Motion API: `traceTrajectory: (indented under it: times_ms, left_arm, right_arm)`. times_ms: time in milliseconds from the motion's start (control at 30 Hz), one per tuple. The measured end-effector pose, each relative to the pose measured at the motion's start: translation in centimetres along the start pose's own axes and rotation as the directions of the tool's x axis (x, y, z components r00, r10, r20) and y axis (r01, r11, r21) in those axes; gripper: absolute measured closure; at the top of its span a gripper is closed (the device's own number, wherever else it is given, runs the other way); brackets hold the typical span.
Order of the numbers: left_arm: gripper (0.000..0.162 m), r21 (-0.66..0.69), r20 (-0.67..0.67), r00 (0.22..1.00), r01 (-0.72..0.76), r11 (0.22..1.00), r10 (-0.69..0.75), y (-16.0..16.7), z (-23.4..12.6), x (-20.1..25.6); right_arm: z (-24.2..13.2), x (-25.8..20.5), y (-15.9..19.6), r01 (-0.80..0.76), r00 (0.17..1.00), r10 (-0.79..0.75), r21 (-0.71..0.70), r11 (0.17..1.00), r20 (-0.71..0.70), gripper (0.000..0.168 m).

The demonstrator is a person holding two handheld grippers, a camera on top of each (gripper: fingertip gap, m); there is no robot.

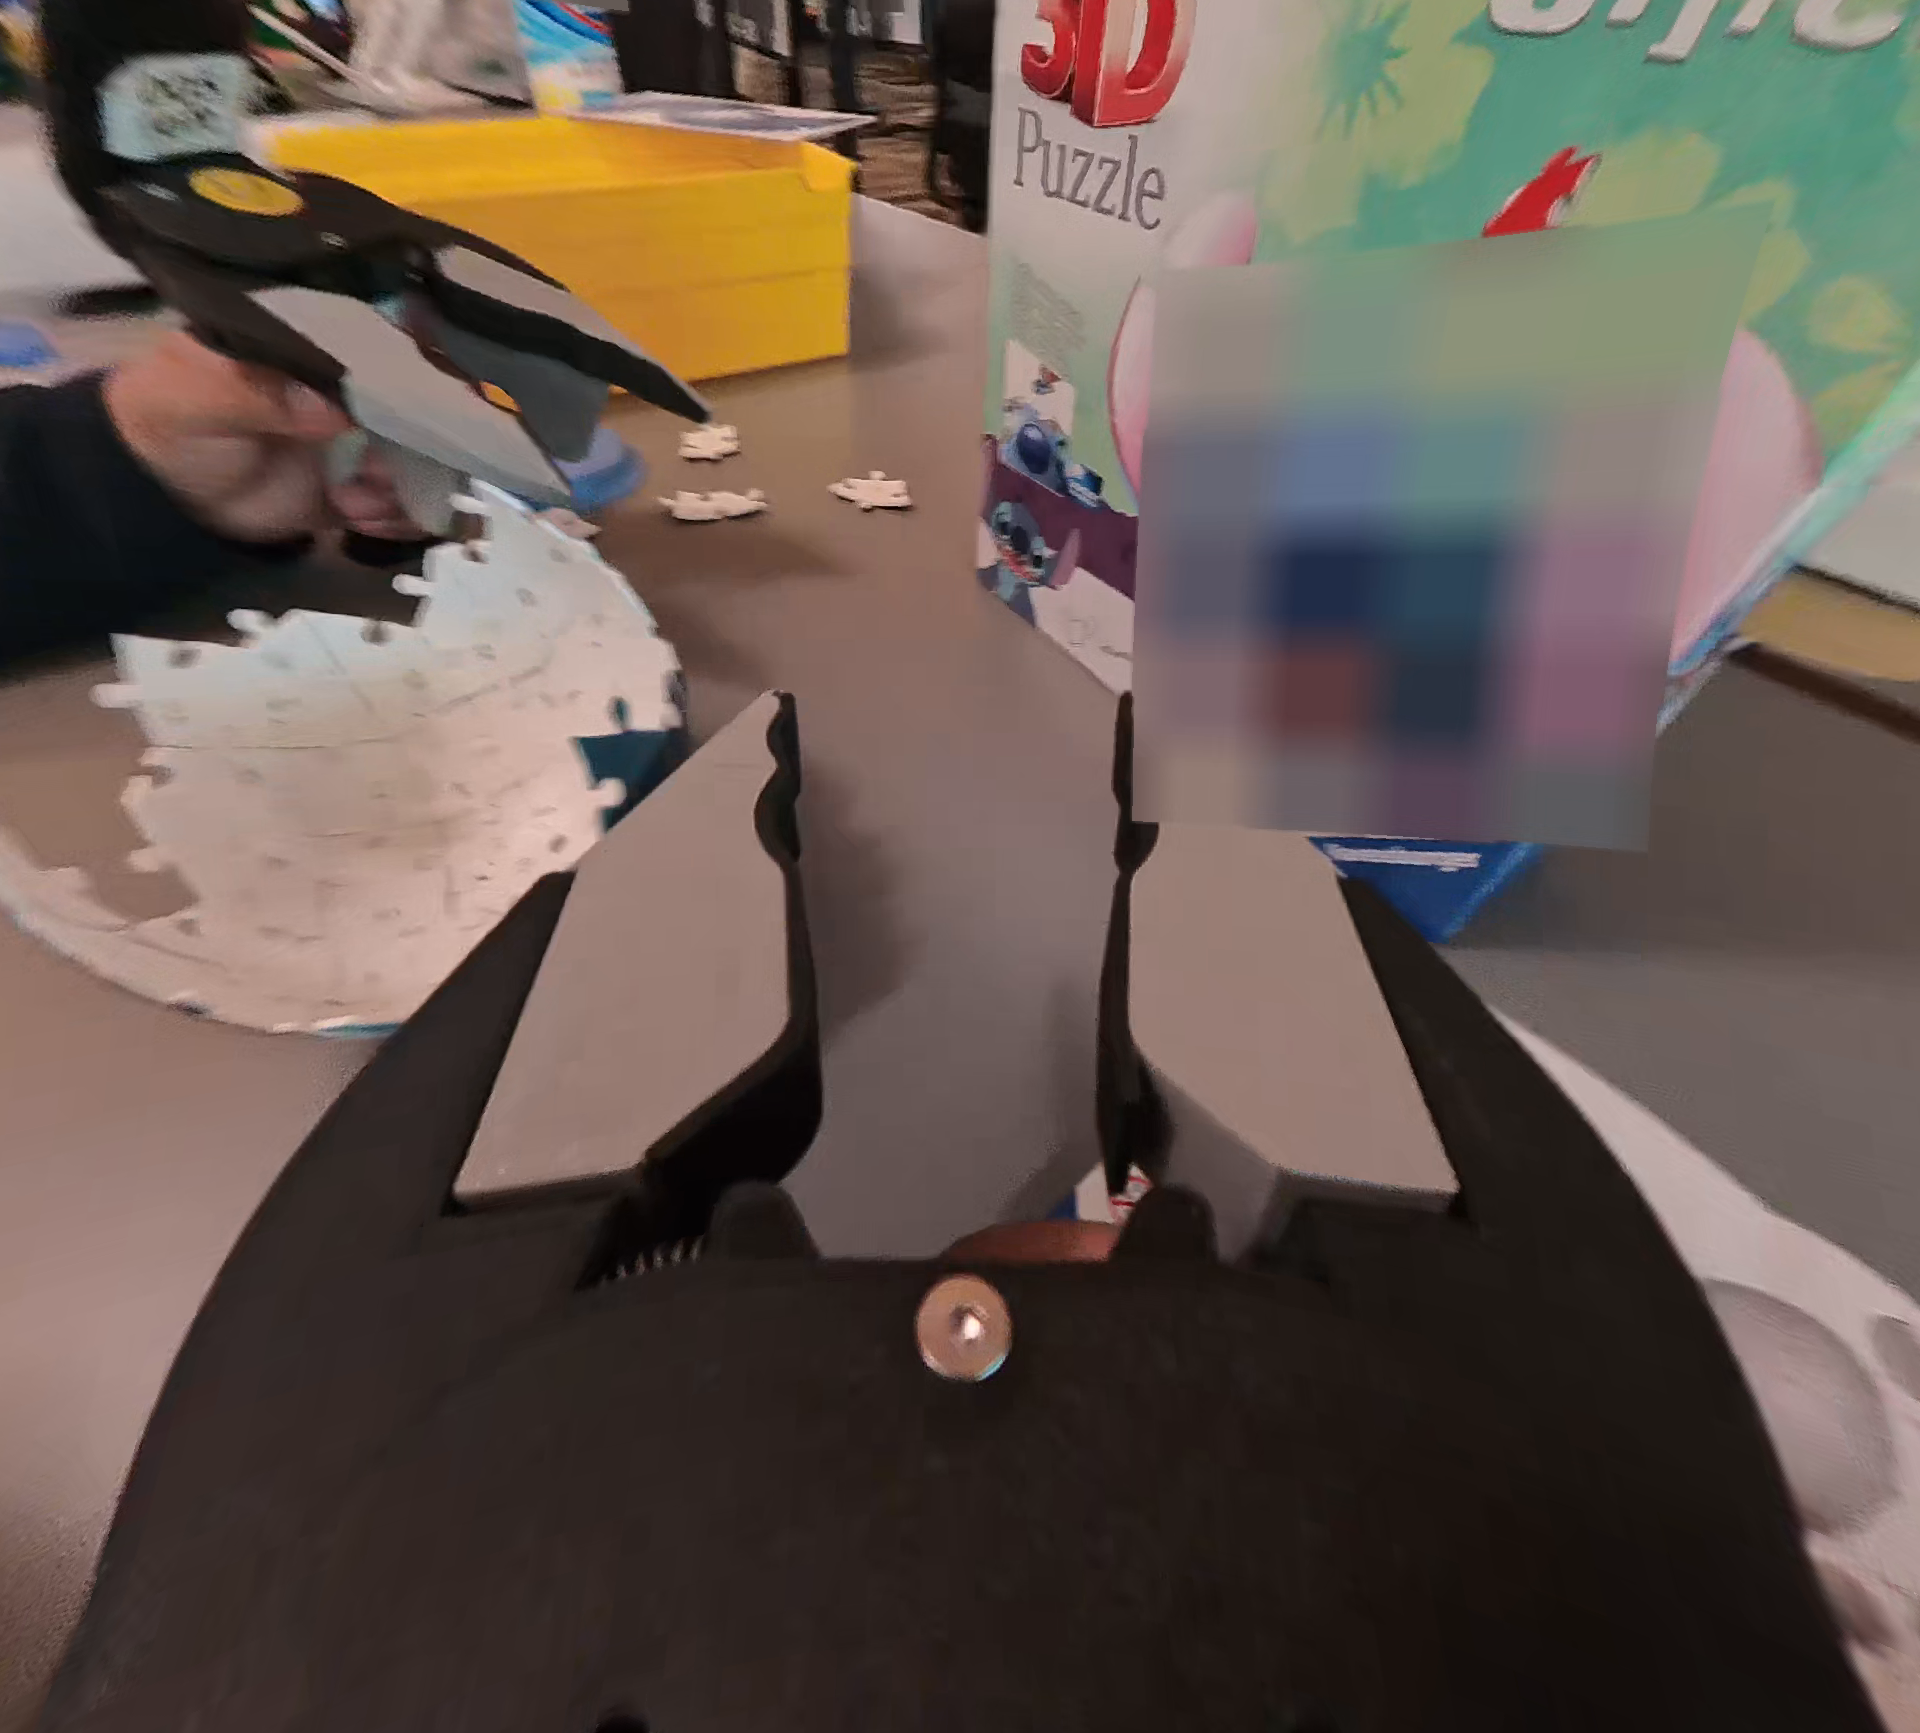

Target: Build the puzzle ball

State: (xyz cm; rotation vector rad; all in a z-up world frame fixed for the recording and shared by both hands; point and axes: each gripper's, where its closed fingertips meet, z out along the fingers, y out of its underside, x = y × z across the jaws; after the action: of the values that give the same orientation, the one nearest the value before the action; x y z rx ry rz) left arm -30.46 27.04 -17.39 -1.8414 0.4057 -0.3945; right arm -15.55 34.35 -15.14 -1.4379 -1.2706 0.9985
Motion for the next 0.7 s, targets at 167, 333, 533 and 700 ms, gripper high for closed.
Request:
traceTrajectory:
  times_ms: [167,333,533,700]
  left_arm:
    - [0.098,0.031,-0.145,0.975,0.175,0.984,-0.169,-1.1,-0.9,0.9]
    - [0.111,-0.072,-0.278,0.919,0.272,0.960,-0.281,-0.1,-1.3,2.2]
    - [0.111,-0.190,-0.355,0.874,0.279,0.941,-0.331,1.3,-2.3,3.2]
    - [0.111,-0.259,-0.404,0.822,0.319,0.912,-0.402,2.2,-1.8,4.5]
  right_arm:
    - [-0.5,-4.7,-0.1,-0.178,0.917,0.182,-0.046,0.983,0.355,0.112]
    - [-1.1,-5.6,0.6,-0.191,0.882,0.218,-0.106,0.976,0.418,0.111]
    - [-2.7,-6.5,0.7,-0.271,0.786,0.320,-0.172,0.947,0.528,0.107]
    - [-1.8,-5.5,2.5,-0.379,0.742,0.475,-0.288,0.879,0.473,0.108]
